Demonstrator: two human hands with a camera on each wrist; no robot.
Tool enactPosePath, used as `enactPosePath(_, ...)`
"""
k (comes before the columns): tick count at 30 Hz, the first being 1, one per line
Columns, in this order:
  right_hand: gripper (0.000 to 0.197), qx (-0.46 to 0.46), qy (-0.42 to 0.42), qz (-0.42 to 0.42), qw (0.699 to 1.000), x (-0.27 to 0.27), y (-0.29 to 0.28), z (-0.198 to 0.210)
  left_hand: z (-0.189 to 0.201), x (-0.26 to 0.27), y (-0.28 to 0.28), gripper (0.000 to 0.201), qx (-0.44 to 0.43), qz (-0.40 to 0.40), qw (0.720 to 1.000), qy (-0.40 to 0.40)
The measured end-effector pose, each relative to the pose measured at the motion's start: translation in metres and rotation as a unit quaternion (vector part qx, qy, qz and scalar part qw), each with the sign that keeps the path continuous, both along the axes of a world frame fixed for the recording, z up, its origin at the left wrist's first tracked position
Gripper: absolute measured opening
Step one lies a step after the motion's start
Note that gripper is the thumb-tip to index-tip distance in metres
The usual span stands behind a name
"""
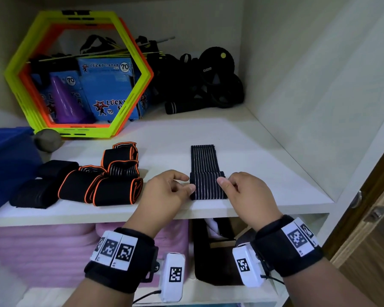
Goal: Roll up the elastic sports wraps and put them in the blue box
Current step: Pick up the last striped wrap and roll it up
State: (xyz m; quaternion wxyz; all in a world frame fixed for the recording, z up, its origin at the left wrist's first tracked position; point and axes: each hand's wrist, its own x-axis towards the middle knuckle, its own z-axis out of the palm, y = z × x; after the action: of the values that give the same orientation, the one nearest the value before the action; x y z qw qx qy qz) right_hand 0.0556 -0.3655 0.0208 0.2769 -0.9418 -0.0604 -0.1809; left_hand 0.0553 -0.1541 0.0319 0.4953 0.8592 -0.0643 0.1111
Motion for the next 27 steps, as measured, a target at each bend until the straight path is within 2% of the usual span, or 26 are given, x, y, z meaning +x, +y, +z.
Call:
enactPosePath(5, 0.039, 0.017, -0.01, -0.012, 1.0, -0.001, 0.001, -0.002, 0.001, 0.001, -0.002, 0.02, 0.008, -0.002, 1.0, -0.015)
enactPosePath(10, 0.016, 0.085, -0.025, -0.007, 0.996, -0.003, 0.0, -0.002, 0.001, 0.002, -0.007, 0.019, 0.138, -0.023, 0.988, -0.063)
enactPosePath(12, 0.012, 0.078, -0.032, 0.01, 0.996, -0.004, -0.002, -0.001, 0.001, 0.001, -0.007, 0.022, 0.168, -0.034, 0.983, -0.065)
enactPosePath(15, 0.025, 0.062, -0.011, 0.033, 0.997, -0.004, -0.005, -0.001, 0.003, 0.0, -0.004, 0.038, 0.174, -0.071, 0.981, -0.053)
enactPosePath(18, 0.051, 0.066, 0.037, 0.065, 0.995, -0.006, -0.012, 0.003, 0.004, -0.003, 0.001, 0.061, 0.194, -0.113, 0.974, -0.041)
enactPosePath(19, 0.057, 0.065, 0.061, 0.077, 0.993, -0.006, -0.015, 0.007, 0.004, -0.003, 0.003, 0.06, 0.207, -0.116, 0.97, -0.046)
enactPosePath(21, 0.053, 0.057, 0.09, 0.094, 0.99, -0.003, -0.02, 0.011, 0.002, -0.003, 0.004, 0.051, 0.212, -0.113, 0.97, -0.049)
enactPosePath(22, 0.044, 0.054, 0.092, 0.1, 0.989, -0.001, -0.021, 0.012, 0.001, -0.002, 0.003, 0.041, 0.205, -0.105, 0.972, -0.054)
enactPosePath(24, 0.014, 0.048, 0.076, 0.086, 0.992, 0.002, -0.019, 0.016, 0.001, 0.0, -0.002, 0.017, 0.2, -0.073, 0.974, -0.072)
enactPosePath(25, 0.016, 0.044, 0.07, 0.079, 0.993, 0.002, -0.018, 0.017, -0.002, 0.001, -0.006, 0.025, 0.199, -0.055, 0.975, -0.077)
enactPosePath(27, 0.035, 0.032, 0.069, 0.056, 0.996, 0.004, -0.014, 0.017, -0.005, 0.003, -0.013, 0.039, 0.205, -0.013, 0.975, -0.078)
